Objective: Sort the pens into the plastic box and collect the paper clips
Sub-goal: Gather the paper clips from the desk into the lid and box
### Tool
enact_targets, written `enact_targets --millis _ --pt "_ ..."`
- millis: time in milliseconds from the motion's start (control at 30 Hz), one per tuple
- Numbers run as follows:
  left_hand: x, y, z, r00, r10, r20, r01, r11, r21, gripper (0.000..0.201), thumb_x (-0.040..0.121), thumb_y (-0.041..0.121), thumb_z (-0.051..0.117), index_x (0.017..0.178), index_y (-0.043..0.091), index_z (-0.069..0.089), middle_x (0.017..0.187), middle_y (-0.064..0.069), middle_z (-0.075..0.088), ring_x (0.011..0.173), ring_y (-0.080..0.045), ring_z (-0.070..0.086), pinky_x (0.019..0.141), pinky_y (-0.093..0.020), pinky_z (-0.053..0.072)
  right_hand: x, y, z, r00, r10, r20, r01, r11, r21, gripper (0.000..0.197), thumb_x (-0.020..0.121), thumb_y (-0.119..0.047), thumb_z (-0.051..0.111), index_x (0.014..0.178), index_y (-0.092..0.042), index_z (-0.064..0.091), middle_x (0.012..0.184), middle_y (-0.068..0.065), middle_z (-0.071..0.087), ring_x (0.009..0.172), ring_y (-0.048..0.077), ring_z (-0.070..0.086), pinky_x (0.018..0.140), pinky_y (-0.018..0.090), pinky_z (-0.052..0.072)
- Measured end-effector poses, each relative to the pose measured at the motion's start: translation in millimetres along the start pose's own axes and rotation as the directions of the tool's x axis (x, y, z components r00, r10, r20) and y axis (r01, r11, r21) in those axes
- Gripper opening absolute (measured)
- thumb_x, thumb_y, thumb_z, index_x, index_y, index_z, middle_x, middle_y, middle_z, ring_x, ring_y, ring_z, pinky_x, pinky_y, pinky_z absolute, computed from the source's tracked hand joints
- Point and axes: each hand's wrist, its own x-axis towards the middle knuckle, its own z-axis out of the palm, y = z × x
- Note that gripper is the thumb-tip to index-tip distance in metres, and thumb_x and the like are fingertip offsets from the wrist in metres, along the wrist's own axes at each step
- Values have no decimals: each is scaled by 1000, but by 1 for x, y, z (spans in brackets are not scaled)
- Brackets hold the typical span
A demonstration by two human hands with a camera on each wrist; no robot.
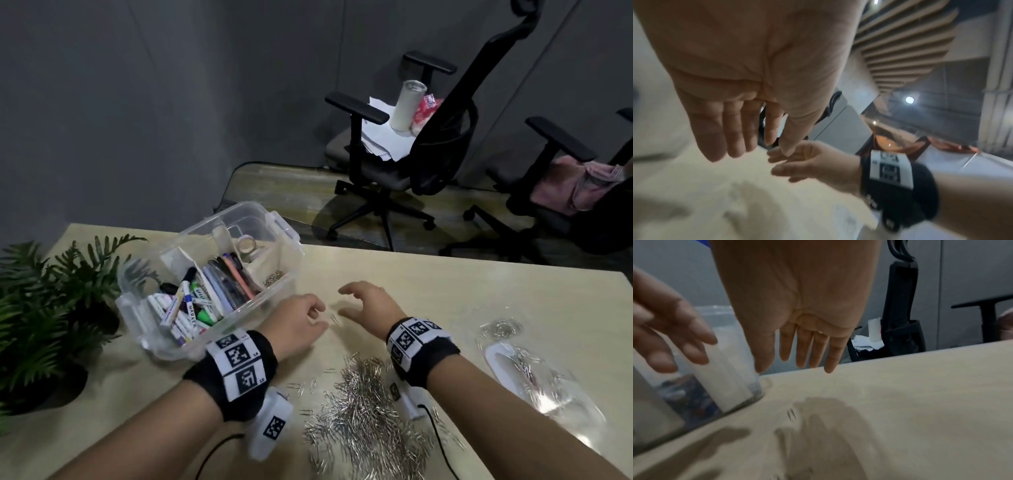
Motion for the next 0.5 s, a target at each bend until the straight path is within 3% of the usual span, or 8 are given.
enact_targets --millis 100,233,333,500 --pt "-2 -21 37 994 -92 57 84 990 116 51 81 37 69 126 22 51 123 3 49 104 -7 50 95 -25 44 -8 10 19 988 -32 148 34 999 -16 55 87 -33 65 138 -20 46 146 -1 44 131 17 42 109 29 30" --pt "-16 -50 76 965 -226 130 198 960 197 86 59 51 81 132 31 40 123 5 40 115 -15 37 100 -32 41 -15 12 39 951 -102 293 145 981 -128 61 89 -33 62 141 -10 38 154 10 26 142 25 24 116 42 24" --pt "-22 -59 93 963 -209 169 165 956 241 104 50 58 83 137 33 33 121 5 34 117 -17 34 100 -33 39 -30 27 56 913 -137 383 227 953 -201 75 87 -41 63 147 -13 28 160 5 7 147 23 9 119 47 16" --pt "-27 -54 123 980 -113 163 58 949 311 106 49 64 80 138 31 34 123 5 32 118 -17 35 103 -33 37 -70 57 65 913 -241 329 306 938 -162 65 91 -35 59 146 -14 33 159 1 15 146 20 16 119 37 19"
